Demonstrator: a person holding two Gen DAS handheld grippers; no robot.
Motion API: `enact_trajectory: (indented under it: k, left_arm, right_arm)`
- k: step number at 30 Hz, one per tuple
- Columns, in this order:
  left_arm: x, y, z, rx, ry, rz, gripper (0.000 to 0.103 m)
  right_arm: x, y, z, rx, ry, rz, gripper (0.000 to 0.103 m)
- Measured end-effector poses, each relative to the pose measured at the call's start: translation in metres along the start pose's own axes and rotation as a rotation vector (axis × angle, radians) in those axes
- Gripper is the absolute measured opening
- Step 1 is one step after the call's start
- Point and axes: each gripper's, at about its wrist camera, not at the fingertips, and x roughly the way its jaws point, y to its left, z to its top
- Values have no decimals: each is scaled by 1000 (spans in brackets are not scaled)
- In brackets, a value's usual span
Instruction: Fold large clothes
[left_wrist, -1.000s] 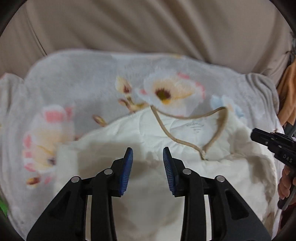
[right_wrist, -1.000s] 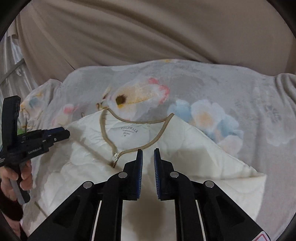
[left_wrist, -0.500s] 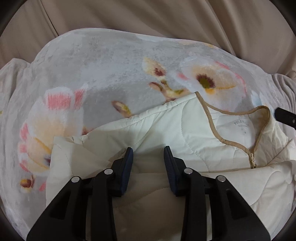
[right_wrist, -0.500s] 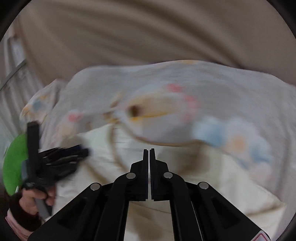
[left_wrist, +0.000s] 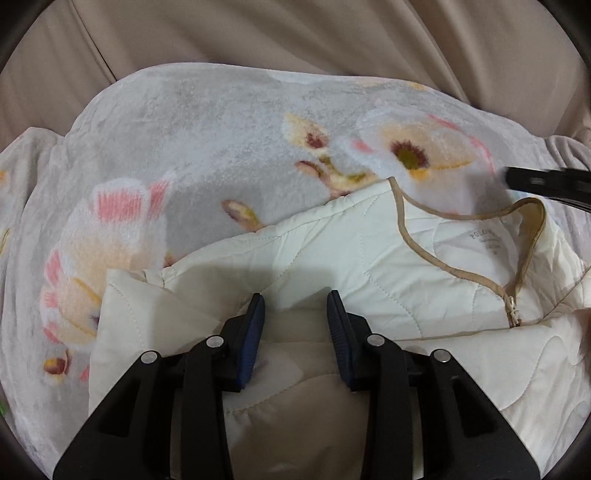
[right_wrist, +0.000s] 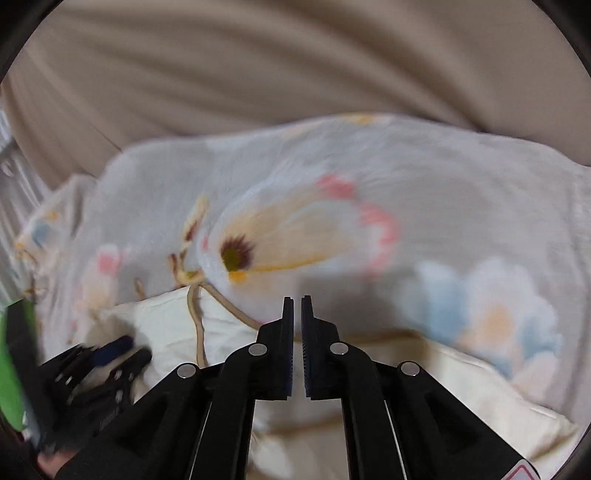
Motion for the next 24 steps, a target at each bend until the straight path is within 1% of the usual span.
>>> enact_trajectory:
  k: [2,3,4,6,8,9,10,11,12,13,14,15,16,18,19,21,22,24]
  left_arm:
    - [-11,1,-1,-16,-7,-20,34]
    - [-21,-1,0,-17,-21,-58,34]
    - [-30,-6,1,-13,-33,-92,34]
    - [-44,-26,3,19,-53,-142,35]
    - [-44,-62,3,103,-31,-191,40]
    - [-41,-78,1,138,-20,-195,43]
    - [-34,-93,-1,174,-8,-179,43]
    - [-24,-108,-5,206,8,-144,42]
    - [-16,-116,-8,223,16,-113,42]
    - [-10,-119,-11,233,17,-94,43]
    - [-9,-120,-12,232,11,-86,44]
    - [-11,-117,-13,225,5,-83,44]
    - [-13,-116,-13,221,3,-75,44]
    - [-22,-113,-16,216,-21,-46,43]
    - [-28,-114,-18,226,-38,-32,43]
    - [-45,-117,-25,252,-83,2,44]
    - [-53,-118,-28,260,-99,8,44]
    - [-71,-119,-37,270,-117,4,47]
  right_arm:
    - [-37,-29,-14,2,-31,-8,5]
    - [-49,-40,-21,3,-31,-16,5]
    - [-60,-52,-31,3,-19,-17,10]
    - [-63,-64,-45,14,28,11,11]
    - [-52,-73,-53,-1,79,33,11]
    - [-42,-75,-58,-24,100,28,11]
    - [-32,-73,-63,-43,122,27,10]
    - [-21,-72,-67,-49,143,0,1]
    - [-14,-77,-69,-50,153,-32,0]
    - [-13,-85,-70,-34,151,-26,0]
    - [-18,-97,-69,8,130,-40,0]
    - [-25,-108,-68,35,110,-88,0]
    - [-33,-119,-68,58,87,-133,0]
    - [-60,-140,-74,132,47,-183,0]
    - [-73,-145,-78,147,29,-185,5]
    - [-109,-145,-95,138,-11,-186,6]
    - [-123,-143,-103,129,-21,-185,8]
    - [-159,-132,-128,101,-39,-169,9]
